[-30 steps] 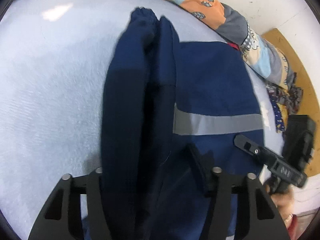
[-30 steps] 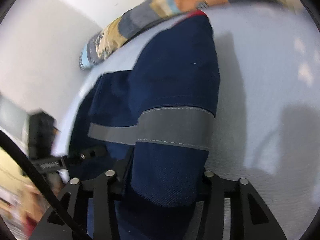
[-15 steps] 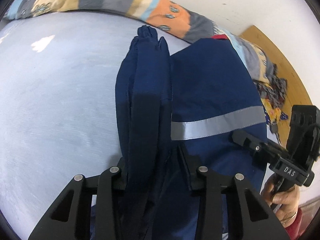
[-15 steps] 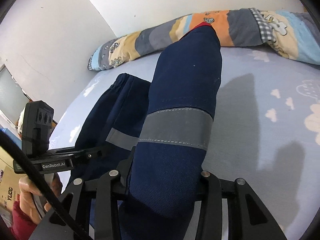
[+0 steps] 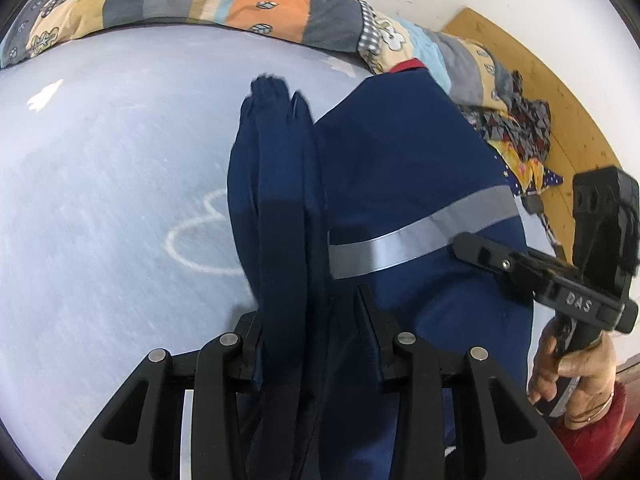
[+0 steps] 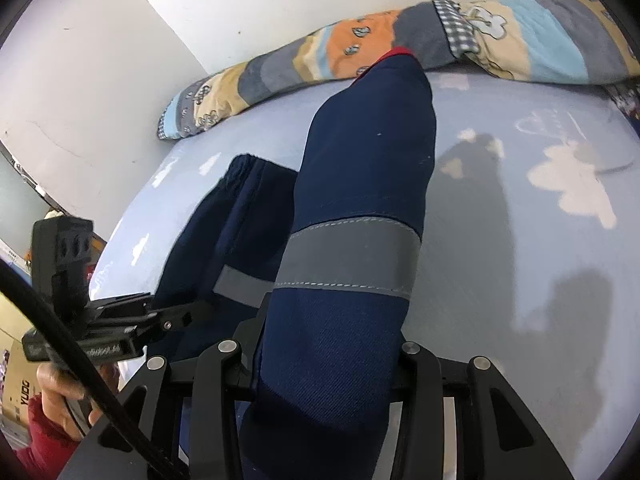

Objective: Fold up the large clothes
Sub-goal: 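Grasp the jacket side edge with the left gripper and lift it, then fold the held jacket side over the bundle with the left gripper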

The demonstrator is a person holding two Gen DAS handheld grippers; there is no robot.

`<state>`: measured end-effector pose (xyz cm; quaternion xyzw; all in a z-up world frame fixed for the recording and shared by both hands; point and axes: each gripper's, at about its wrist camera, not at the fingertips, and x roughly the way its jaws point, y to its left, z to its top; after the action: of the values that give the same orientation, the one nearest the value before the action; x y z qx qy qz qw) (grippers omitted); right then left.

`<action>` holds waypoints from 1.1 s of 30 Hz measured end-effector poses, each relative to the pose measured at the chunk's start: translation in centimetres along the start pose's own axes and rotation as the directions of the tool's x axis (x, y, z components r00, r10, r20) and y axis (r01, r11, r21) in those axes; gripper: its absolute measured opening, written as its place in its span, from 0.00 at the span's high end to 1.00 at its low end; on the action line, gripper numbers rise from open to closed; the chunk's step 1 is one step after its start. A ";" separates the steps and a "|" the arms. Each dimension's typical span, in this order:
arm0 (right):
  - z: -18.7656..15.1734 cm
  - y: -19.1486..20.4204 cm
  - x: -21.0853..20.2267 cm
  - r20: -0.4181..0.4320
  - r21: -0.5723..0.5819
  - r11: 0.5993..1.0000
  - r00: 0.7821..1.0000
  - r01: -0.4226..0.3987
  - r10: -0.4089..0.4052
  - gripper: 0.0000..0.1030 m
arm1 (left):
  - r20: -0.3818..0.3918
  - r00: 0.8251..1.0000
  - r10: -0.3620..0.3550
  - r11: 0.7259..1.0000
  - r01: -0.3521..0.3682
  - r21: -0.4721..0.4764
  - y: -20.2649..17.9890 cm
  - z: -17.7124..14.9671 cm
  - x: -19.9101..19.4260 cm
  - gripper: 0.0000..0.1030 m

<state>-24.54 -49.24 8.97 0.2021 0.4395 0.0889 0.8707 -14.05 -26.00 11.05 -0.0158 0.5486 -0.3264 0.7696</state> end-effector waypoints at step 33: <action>-10.9 3.8 -8.9 0.082 -0.089 0.994 0.995 0.069 -0.062 0.70 | 0.220 0.973 0.068 0.973 -0.114 0.202 -5.2 -12.6 -5.5 0.50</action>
<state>-38.54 -45.74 11.31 0.1505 0.4065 0.0724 0.8982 -28.31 -23.03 12.59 0.0578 0.4257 -0.3440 0.8349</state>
